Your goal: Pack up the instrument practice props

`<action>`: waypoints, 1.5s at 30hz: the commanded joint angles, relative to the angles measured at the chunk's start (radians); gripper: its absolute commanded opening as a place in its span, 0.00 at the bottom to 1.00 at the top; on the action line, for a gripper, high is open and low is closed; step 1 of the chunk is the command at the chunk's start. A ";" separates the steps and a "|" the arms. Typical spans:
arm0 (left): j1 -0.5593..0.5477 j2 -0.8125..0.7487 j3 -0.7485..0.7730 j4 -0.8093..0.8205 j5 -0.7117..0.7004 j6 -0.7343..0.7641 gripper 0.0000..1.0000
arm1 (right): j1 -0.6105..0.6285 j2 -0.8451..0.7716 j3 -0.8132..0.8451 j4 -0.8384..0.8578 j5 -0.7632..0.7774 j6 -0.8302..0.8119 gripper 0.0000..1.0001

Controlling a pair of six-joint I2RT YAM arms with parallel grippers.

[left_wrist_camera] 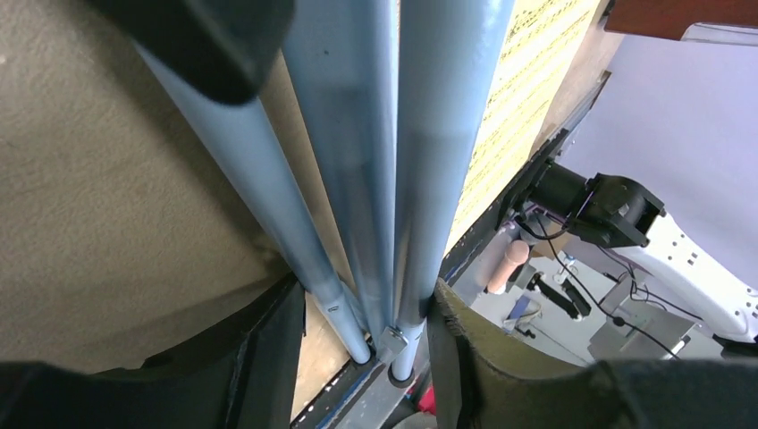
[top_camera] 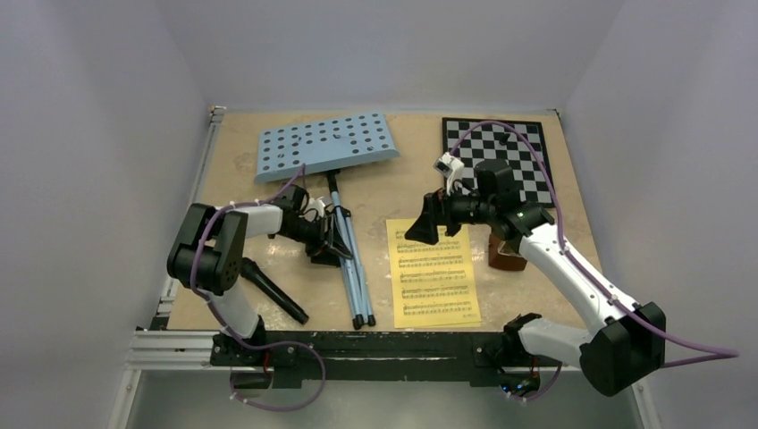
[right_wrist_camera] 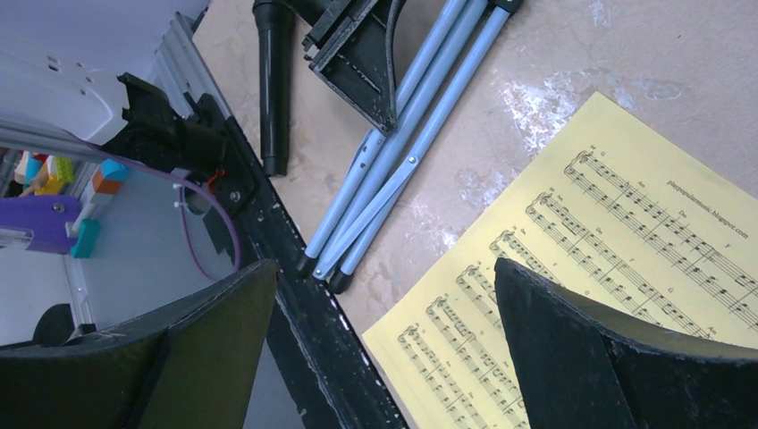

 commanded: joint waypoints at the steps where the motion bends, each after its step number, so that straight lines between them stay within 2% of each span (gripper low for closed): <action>1: -0.009 0.089 0.033 -0.110 -0.261 0.057 0.40 | 0.000 0.008 0.010 0.042 -0.011 0.019 0.97; 3: -0.020 0.093 0.080 -0.140 -0.278 0.080 0.29 | 0.000 0.016 0.011 0.047 -0.011 0.019 0.97; 5: -0.021 0.063 0.143 -0.173 -0.256 0.140 0.03 | 0.002 0.027 0.013 0.051 -0.007 0.019 0.96; 6: -0.021 0.036 0.167 -0.203 -0.259 0.165 0.00 | 0.003 0.035 0.014 0.056 -0.006 0.018 0.96; 9: -0.018 -0.049 0.223 -0.314 -0.274 0.243 0.00 | 0.011 0.070 0.028 0.074 -0.003 0.018 0.96; 14: -0.016 -0.046 0.295 -0.580 -0.412 0.430 0.00 | 0.040 0.139 0.090 0.092 -0.002 0.024 0.96; 17: -0.013 -0.049 0.281 -0.611 -0.456 0.464 0.00 | 0.060 0.168 0.120 0.106 0.008 0.027 0.96; 20: -0.013 -0.050 0.265 -0.571 -0.447 0.446 0.00 | 0.092 0.199 0.138 0.131 0.019 0.030 0.96; 23: -0.009 -0.087 0.300 -0.566 -0.386 0.439 0.20 | 0.143 0.239 0.156 0.164 0.020 0.059 0.96; 27: 0.009 -0.262 0.295 -0.546 -0.294 0.405 0.49 | 0.212 0.321 0.192 0.210 0.078 0.184 0.99; 28: 0.016 -0.305 0.289 -0.540 -0.280 0.398 0.53 | 0.223 0.345 0.208 0.211 0.101 0.214 0.99; 32: 0.083 -0.412 0.275 -0.566 -0.295 0.325 0.60 | 0.263 0.459 0.302 0.223 0.147 0.313 0.99; 36: 0.198 -0.450 0.170 -0.588 -0.273 0.216 0.62 | 0.312 0.593 0.388 0.252 0.152 0.443 0.99; 40: 0.225 -0.459 0.010 -0.492 -0.154 0.148 0.64 | 0.370 0.716 0.461 0.246 0.164 0.570 0.99; 45: 0.225 -0.453 -0.117 -0.318 -0.101 0.104 0.68 | 0.423 0.808 0.497 0.229 0.202 0.657 0.99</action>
